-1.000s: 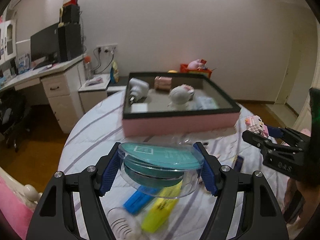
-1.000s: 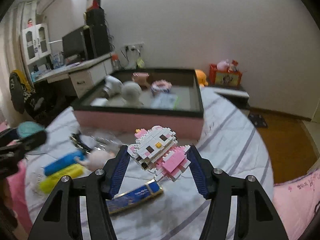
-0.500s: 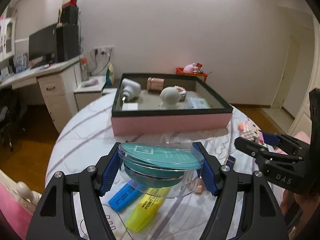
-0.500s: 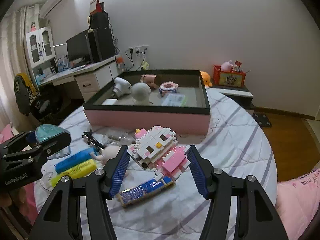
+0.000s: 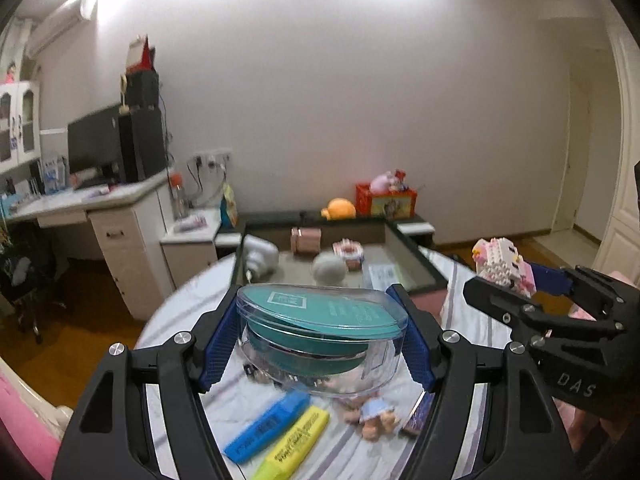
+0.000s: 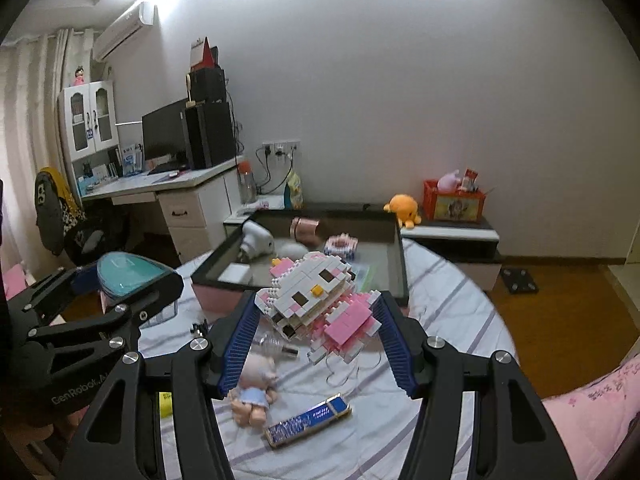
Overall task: Organize rigid objects
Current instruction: 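Carry the cup and cat block figure into the tray and open both tools, then pull both tools back from the tray, then grasp the glass bottle with the left tool while the right tool grasps the doll, then carry the glass bottle and doll over the tray with both tools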
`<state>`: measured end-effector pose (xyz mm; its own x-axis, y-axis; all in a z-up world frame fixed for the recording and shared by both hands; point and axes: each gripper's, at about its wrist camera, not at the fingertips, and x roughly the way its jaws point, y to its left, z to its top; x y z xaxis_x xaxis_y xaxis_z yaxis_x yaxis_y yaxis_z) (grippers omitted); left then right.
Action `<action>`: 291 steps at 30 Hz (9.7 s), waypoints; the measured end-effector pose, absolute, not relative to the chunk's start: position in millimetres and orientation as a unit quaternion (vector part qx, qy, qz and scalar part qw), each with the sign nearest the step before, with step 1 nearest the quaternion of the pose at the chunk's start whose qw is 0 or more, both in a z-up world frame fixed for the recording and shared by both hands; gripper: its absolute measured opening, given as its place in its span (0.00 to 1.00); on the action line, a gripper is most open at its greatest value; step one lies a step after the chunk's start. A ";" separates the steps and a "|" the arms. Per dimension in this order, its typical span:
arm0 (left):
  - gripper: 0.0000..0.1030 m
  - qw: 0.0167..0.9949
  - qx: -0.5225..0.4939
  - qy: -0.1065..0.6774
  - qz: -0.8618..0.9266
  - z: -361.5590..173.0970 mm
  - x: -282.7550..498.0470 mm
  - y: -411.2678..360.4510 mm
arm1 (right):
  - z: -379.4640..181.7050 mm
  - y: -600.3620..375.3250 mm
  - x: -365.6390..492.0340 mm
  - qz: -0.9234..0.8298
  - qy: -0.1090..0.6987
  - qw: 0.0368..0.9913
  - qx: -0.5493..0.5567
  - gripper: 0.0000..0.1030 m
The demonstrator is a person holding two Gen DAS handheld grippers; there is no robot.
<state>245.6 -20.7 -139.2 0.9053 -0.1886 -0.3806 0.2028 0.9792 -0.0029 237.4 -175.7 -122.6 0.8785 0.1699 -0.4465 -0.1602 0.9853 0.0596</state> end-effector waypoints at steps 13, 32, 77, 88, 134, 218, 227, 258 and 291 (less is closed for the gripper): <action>0.70 0.989 0.039 0.116 -0.082 -97.1 237.4 -21.6 | -79.6 -170.9 230.8 0.088 0.167 0.982 0.004 0.59; 0.70 0.994 0.059 0.078 -0.056 -63.7 260.3 -20.2 | -53.2 -162.3 252.1 0.095 0.129 0.987 -0.006 0.59; 1.00 0.968 0.048 0.240 -0.054 -156.1 408.2 -26.6 | -140.5 -201.1 390.4 0.063 0.287 0.956 0.015 0.80; 1.00 0.988 0.027 0.137 -0.058 -93.9 269.0 -5.5 | -74.2 -180.5 257.5 0.099 0.180 0.979 0.002 1.00; 1.00 0.965 0.038 0.258 0.008 -180.4 212.8 55.0 | -157.4 -165.0 203.5 0.051 0.285 0.957 -0.005 1.00; 0.75 0.934 0.043 0.342 -0.094 -217.5 334.7 -59.4 | -200.0 -235.1 294.1 0.094 0.344 0.932 0.059 0.42; 0.75 0.969 0.028 0.226 -0.093 -143.9 272.0 -34.3 | -137.6 -206.9 257.3 0.102 0.254 0.961 0.042 0.42; 0.75 0.996 0.026 0.067 -0.055 -50.8 205.3 6.0 | -37.0 -140.5 208.1 0.119 0.113 0.986 -0.018 0.42; 0.75 0.948 0.097 0.294 -0.078 -193.0 438.6 -47.8 | -170.7 -178.0 397.7 0.097 0.310 0.946 0.002 0.42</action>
